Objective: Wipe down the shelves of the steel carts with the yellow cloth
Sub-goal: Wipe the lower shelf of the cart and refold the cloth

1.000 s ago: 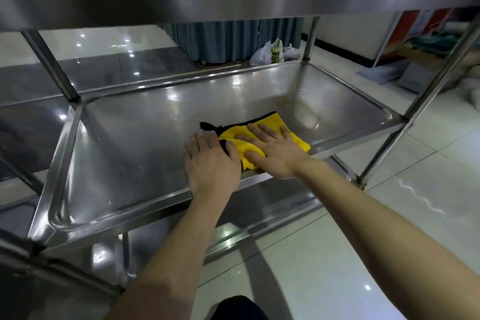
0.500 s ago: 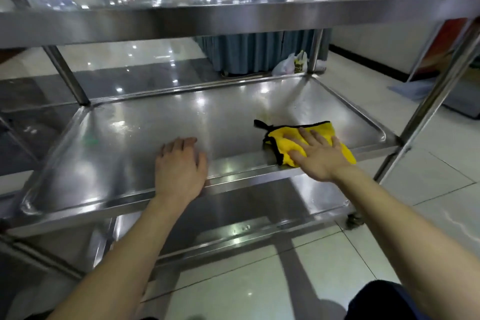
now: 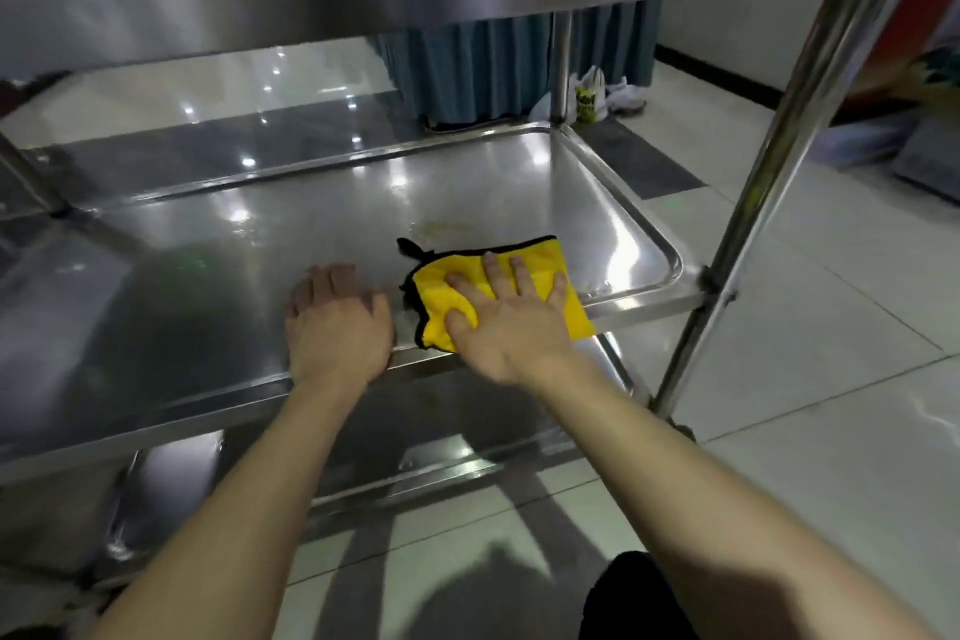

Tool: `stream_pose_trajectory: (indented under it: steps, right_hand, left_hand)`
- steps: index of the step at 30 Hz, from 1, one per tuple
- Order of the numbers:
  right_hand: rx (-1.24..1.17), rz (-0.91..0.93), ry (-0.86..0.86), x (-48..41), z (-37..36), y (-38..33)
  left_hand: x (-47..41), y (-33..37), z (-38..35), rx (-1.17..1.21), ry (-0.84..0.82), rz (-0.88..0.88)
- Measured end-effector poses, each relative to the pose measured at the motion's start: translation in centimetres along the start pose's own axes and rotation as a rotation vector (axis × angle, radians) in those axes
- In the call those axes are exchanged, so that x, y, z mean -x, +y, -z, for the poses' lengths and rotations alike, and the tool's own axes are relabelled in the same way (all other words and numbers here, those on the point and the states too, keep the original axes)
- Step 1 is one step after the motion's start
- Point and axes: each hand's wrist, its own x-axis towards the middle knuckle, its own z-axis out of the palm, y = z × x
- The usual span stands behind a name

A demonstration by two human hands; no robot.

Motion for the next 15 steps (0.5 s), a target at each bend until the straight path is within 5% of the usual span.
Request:
stream_pose_trajectory:
  steps: [4,9,15]
  right_hand:
    - [0.030,0.021,-0.030,-1.2,1.8,5.1]
    - [0.063,-0.211,-0.067,-3.6,4.9,15.5]
    - [0.082,-0.238,-0.108,-9.3,3.8,10.2]
  left_hand:
    - [-0.1,0.3,0.5,-0.027,-0.009,0.021]
    - [0.0,0.5,0.0,-0.088,0.009,0.005]
    - [-0.3,1.0,-0.6,-0.084,0.008,-0.001]
